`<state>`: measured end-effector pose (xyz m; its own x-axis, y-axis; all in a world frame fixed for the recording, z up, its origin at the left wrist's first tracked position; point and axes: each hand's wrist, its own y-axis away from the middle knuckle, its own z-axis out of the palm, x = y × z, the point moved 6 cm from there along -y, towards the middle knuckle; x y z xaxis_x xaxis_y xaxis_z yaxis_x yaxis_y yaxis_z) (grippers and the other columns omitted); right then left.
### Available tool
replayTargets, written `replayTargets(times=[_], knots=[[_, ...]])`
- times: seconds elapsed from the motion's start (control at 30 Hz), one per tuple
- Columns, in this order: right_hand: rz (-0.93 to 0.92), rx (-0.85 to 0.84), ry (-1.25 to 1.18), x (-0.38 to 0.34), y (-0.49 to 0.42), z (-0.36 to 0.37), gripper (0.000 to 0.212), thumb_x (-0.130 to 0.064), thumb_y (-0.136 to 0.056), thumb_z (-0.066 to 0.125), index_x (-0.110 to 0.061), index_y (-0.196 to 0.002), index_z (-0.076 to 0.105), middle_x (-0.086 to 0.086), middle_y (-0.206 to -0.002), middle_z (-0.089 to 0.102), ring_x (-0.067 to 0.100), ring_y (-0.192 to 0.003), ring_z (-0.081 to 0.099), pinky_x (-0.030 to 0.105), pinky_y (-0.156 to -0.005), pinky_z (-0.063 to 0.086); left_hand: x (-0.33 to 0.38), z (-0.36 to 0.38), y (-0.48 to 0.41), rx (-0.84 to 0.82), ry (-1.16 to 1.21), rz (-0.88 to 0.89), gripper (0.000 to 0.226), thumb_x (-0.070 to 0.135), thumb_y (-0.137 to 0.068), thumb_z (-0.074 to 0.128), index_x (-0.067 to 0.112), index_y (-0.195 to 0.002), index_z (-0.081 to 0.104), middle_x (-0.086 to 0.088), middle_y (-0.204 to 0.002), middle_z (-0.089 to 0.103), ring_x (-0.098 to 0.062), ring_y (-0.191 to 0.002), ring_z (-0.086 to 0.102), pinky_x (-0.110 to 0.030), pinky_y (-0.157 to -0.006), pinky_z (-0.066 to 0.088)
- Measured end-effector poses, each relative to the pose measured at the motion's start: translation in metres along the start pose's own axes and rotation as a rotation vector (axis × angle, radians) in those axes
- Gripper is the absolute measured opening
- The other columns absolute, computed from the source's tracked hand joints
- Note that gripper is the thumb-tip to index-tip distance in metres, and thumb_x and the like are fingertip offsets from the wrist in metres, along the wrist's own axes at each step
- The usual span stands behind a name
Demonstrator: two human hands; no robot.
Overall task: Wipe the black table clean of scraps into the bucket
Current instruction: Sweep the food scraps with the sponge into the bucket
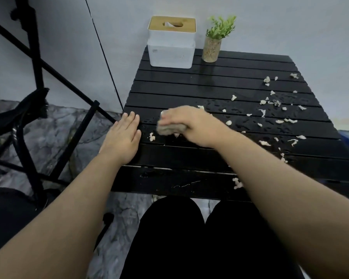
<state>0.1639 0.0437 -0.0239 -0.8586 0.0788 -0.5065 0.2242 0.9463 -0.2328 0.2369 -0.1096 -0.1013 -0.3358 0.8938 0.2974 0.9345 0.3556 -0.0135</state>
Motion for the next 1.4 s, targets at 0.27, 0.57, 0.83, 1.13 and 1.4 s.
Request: replayTargets(times=[0.27,0.57,0.83,1.13,1.4], knots=[[-0.003,-0.320,-0.016,0.019,-0.003,0.027,0.039,0.017,-0.077,0.050,-0.004,-0.104,0.068,0.014,-0.106,0.070,0.027,-0.102,0.062,0.044,-0.092,0.047,0.000,0.000,0.000,0.018,-0.012,0.022,0.050,0.027,-0.097,0.024,0.014,-0.144,0.016,-0.004,-0.156,0.011,-0.017,-0.144,0.003,-0.032,-0.116,0.002],[0.172,-0.451,0.079,0.041,0.052,-0.035,0.039,0.017,-0.078,0.053,-0.010,-0.101,0.069,-0.003,-0.095,0.067,0.017,-0.094,0.066,0.041,-0.091,0.051,0.002,0.000,0.001,-0.004,-0.023,0.009,0.051,0.029,-0.097,0.024,0.013,-0.145,0.016,-0.004,-0.156,0.011,-0.018,-0.144,0.004,-0.032,-0.116,0.003],[0.041,-0.322,-0.030,0.025,0.012,0.015,0.041,0.019,-0.075,0.050,-0.005,-0.103,0.068,0.010,-0.105,0.070,0.023,-0.101,0.062,0.041,-0.092,0.046,0.022,-0.019,-0.024,0.115,0.027,0.021,0.048,0.027,-0.095,0.032,0.013,-0.141,0.031,-0.007,-0.149,0.033,-0.023,-0.139,0.023,-0.031,-0.113,0.011],[0.373,-0.376,-0.223,0.075,0.042,-0.056,0.039,0.018,-0.081,0.051,-0.005,-0.110,0.065,0.009,-0.113,0.066,0.015,-0.100,0.065,0.020,-0.097,0.048,0.011,0.002,-0.051,0.042,-0.037,0.000,0.051,0.029,-0.096,0.023,0.013,-0.144,0.018,-0.004,-0.156,0.014,-0.019,-0.144,0.006,-0.035,-0.116,0.003],[0.149,-0.273,0.003,0.054,-0.061,0.010,0.043,0.007,-0.081,0.054,-0.020,-0.113,0.065,0.001,-0.119,0.063,0.015,-0.110,0.055,0.027,-0.098,0.041,0.009,0.003,-0.053,0.021,-0.011,-0.012,0.051,0.030,-0.096,0.026,0.016,-0.144,0.019,-0.002,-0.156,0.015,-0.018,-0.144,0.007,-0.033,-0.115,0.002]])
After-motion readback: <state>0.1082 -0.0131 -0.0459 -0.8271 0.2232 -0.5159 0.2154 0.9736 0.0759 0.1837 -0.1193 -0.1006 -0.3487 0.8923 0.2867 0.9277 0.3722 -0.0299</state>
